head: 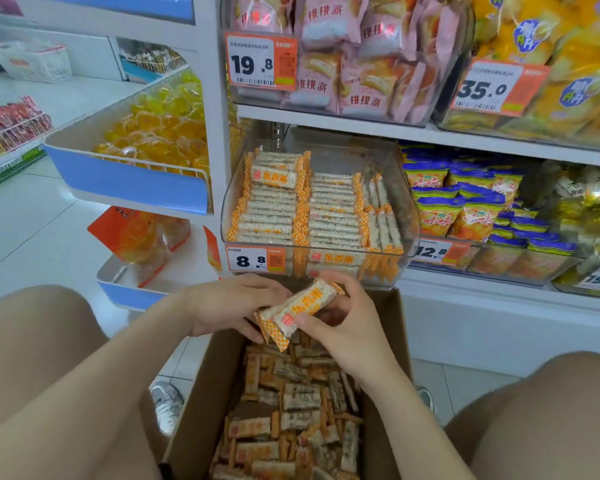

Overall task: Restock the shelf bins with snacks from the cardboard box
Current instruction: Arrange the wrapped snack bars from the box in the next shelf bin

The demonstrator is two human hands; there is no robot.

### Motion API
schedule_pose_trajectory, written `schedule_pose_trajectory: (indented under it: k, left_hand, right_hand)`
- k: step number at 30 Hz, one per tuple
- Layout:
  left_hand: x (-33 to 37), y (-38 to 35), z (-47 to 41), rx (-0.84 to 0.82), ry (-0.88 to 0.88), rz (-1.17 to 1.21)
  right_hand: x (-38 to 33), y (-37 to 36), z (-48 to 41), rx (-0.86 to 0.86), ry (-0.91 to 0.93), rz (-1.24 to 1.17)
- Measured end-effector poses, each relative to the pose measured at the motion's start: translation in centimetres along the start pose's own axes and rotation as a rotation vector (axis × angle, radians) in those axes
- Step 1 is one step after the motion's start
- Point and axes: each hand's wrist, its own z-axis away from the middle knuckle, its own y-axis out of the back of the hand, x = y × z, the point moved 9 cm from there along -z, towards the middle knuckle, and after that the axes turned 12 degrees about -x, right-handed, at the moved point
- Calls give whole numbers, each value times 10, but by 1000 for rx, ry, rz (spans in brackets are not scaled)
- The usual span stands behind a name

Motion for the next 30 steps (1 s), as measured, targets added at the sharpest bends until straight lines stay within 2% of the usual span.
schedule_pose_trajectory:
  k: [4, 6, 8, 12, 16, 23, 26, 30]
  left_hand:
    - [30, 11, 14, 106, -179, -117]
    - [39, 18, 19, 145, -220, -110]
    - [49, 23, 24, 166, -233, -141]
    - [73, 39, 37, 318, -250, -301]
    - [89, 60, 47, 418, -312, -409]
    - [108, 99, 51, 528, -471, -350]
    - [101, 119, 45, 657, -415, -434]
    - [96, 143, 40, 919, -264, -543]
  right_hand:
    - [-44, 19, 4, 148, 102, 217]
    - [-60, 24, 4, 163, 138, 276]
    - [-72, 24, 0, 123, 162, 309]
    - [-101, 24, -12, 24, 295, 444]
    - [-112, 34, -30, -38, 308, 574]
    - [-140, 34, -82, -228, 353, 692]
    - [-137, 33, -113, -261, 336, 728]
    - [-136, 37, -158, -154, 324, 845]
